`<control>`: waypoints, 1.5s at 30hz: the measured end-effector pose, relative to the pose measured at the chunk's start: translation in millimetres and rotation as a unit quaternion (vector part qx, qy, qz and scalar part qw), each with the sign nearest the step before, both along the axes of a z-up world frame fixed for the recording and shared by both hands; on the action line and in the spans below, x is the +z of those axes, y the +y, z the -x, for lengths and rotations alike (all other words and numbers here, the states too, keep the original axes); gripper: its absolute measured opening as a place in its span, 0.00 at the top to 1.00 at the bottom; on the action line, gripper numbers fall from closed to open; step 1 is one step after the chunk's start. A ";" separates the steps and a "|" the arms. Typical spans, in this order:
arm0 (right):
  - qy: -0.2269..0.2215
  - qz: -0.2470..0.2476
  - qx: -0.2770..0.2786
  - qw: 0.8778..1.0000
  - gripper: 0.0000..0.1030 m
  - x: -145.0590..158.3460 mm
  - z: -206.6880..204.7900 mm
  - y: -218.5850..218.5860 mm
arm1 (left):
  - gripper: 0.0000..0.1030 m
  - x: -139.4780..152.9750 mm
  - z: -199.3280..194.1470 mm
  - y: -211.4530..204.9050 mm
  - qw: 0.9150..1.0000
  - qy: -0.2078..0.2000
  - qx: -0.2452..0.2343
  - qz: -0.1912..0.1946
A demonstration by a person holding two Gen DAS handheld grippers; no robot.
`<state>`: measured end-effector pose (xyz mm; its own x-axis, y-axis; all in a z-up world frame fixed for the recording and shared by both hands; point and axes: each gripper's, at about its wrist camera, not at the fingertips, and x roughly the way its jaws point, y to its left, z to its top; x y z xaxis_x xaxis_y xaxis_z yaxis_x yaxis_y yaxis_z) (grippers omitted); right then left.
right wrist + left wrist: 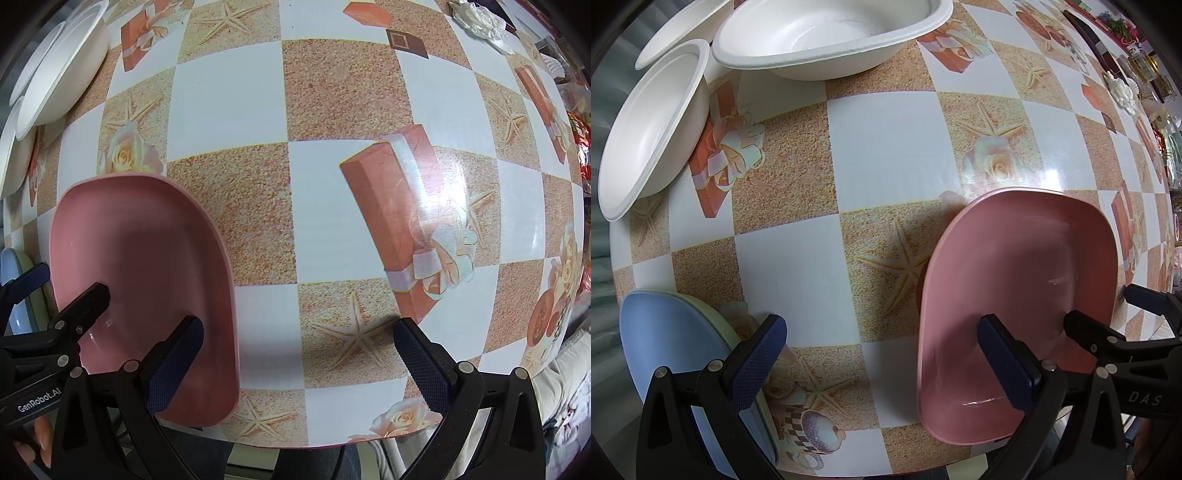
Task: Organize plates and bowls
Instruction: 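Grasp the rim of the pink square plate with the left tool, then lift the pink plate with the left tool and carry it toward the blue plate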
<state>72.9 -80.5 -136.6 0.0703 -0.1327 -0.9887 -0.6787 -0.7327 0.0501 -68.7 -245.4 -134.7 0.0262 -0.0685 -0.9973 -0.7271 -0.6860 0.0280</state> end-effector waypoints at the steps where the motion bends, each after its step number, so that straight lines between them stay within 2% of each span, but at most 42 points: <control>1: 0.001 -0.001 -0.001 1.000 0.00 0.5 -1.0 -0.7 | 0.00 -0.2 -0.2 0.2 1.000 0.000 0.000 0.000; 13: 0.004 -0.005 -0.004 1.000 0.00 4.1 -7.0 -3.5 | 0.00 0.3 -0.8 -0.1 1.000 0.000 0.000 -0.002; 18: -0.005 0.005 -0.004 1.000 0.00 4.7 -6.7 -2.1 | 0.02 0.9 -2.6 5.1 1.000 0.001 -0.008 0.013; 20: -0.005 0.005 -0.008 1.000 0.05 6.8 -7.5 -1.3 | 0.07 4.3 -8.4 11.4 0.999 0.008 -0.028 0.019; 22: 0.001 0.003 -0.009 1.000 0.21 13.2 -9.3 -3.1 | 0.15 7.1 -14.9 17.6 0.999 0.007 -0.044 0.020; 23: 0.008 0.003 -0.005 1.000 0.26 17.7 -9.2 -5.6 | 0.18 7.8 -17.6 20.0 0.999 0.002 -0.046 0.020; 25: 0.017 0.004 0.008 1.000 0.44 22.7 -8.6 -11.0 | 0.26 8.5 -22.1 23.4 0.999 -0.014 -0.038 0.016; 26: 0.022 0.004 0.015 1.000 0.48 25.5 -8.0 -14.9 | 0.28 9.2 -23.9 24.7 0.999 -0.013 -0.037 0.017; 27: 0.026 0.005 0.018 0.999 0.57 27.2 -7.6 -17.3 | 0.34 10.9 -27.0 26.9 0.999 -0.010 -0.040 0.015; 28: 0.031 0.008 0.021 0.999 0.72 29.3 -6.7 -20.5 | 0.46 13.1 -31.7 30.6 0.998 -0.009 -0.054 0.012; 29: 0.041 0.019 0.023 0.999 0.83 30.8 -6.4 -23.3 | 0.51 15.0 -38.2 34.9 0.997 -0.005 -0.073 0.012; 30: 0.052 0.045 0.017 0.998 0.88 30.2 -6.4 -25.6 | 0.52 15.7 -42.2 37.6 0.996 0.002 -0.088 0.021; 32: 0.043 0.053 0.000 0.998 0.88 29.5 -10.0 -26.7 | 0.60 16.2 -43.7 38.4 0.996 -0.002 -0.091 0.024; 34: 0.038 0.064 -0.013 0.997 0.88 30.0 -16.0 -25.6 | 0.72 20.2 -39.8 35.7 0.996 -0.007 -0.078 0.030; 45: 0.068 0.093 -0.017 0.993 0.88 81.7 -30.8 -27.3 | 0.72 77.4 -45.3 35.9 0.994 0.029 -0.105 0.017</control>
